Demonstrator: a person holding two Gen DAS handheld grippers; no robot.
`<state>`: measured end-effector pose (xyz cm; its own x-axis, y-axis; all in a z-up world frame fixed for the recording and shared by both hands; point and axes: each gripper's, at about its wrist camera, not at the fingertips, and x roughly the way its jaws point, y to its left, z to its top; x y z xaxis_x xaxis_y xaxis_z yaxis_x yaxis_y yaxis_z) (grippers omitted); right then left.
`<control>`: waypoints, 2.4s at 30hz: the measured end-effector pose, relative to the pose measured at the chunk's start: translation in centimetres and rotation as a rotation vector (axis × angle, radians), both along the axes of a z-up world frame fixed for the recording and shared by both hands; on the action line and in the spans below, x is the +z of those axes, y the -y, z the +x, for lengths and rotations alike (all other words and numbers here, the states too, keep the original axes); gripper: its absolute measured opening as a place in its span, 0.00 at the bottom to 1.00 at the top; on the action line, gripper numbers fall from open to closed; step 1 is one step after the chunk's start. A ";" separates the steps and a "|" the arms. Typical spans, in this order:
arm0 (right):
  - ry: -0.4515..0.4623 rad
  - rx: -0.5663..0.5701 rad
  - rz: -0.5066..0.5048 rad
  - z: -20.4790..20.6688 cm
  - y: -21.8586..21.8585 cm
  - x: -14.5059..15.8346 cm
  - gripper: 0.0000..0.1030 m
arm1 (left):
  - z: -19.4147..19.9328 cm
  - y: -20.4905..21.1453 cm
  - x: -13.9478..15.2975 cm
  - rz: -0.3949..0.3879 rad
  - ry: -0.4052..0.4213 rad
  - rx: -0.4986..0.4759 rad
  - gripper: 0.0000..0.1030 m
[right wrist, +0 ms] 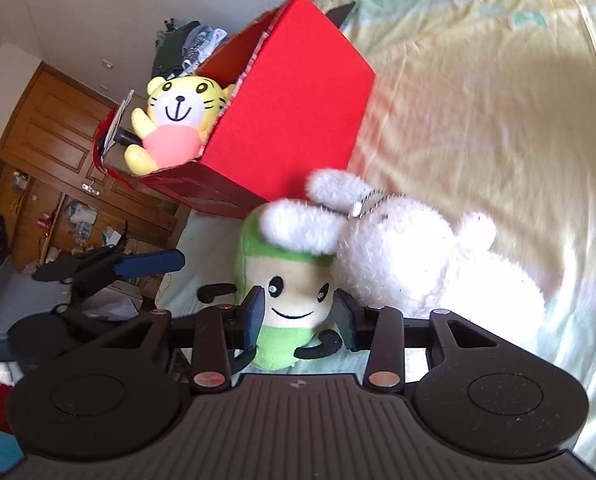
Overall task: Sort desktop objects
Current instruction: 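Carry the green plush up and over toward the red box with the right gripper, then lower the green plush into the red box and open the right gripper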
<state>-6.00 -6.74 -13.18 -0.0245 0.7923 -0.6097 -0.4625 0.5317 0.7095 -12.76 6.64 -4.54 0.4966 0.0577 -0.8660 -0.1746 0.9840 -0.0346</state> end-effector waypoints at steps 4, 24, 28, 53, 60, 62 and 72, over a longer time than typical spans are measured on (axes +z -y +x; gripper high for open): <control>-0.049 -0.020 0.029 0.4 -0.8 -0.6 0.37 | 1.7 0.3 -2.2 -0.011 -0.071 0.000 0.76; -0.016 0.011 0.092 0.0 0.9 2.7 0.39 | 1.2 2.2 0.5 -0.016 -0.006 -0.033 0.57; 0.039 -0.006 0.141 -0.2 2.2 5.3 0.39 | 1.0 2.9 3.3 0.001 0.071 -0.055 0.57; 0.197 -0.056 0.140 6.5 -16.6 9.2 0.39 | 5.1 -14.6 6.7 0.139 0.168 0.027 0.57; 0.118 -0.077 0.038 7.2 -19.1 6.0 0.39 | 6.2 -17.4 2.6 0.070 0.066 0.031 0.57; 0.111 -0.086 0.013 7.2 -19.4 5.6 0.39 | 6.3 -17.4 2.1 0.072 0.049 0.021 0.58; 0.147 -0.087 -0.082 6.9 -21.4 4.8 0.39 | 5.9 -17.5 1.5 0.069 0.066 -0.047 0.70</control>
